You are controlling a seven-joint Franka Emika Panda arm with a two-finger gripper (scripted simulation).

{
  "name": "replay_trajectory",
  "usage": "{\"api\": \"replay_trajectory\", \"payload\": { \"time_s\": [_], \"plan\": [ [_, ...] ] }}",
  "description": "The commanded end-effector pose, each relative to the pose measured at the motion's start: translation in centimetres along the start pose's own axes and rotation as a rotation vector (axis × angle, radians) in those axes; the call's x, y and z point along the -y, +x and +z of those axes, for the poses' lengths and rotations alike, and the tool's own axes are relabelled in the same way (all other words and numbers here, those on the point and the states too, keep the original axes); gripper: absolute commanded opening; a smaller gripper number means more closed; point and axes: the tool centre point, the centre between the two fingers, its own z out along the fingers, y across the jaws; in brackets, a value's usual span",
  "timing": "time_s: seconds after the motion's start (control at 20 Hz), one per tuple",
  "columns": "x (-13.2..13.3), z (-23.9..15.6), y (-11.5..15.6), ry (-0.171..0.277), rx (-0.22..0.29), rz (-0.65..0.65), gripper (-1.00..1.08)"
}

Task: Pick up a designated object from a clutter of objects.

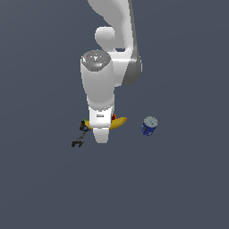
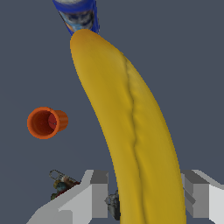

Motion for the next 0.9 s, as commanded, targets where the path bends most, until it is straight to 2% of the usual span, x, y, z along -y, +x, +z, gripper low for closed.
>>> {"api": "replay_trajectory", "payload": {
  "time_s": [0.0,0.6,0.85],
  "plan": [
    [-0.4,-2.7,-1.0,-0.001,-0.001,-0.001,-1.00],
    [-2.4,-14.7,-5.7,0.000,0.000,0.000,-1.00],
    [-3.1,-18.5,-7.2,0.000,0.001,0.001,-1.00]
  ]
}}
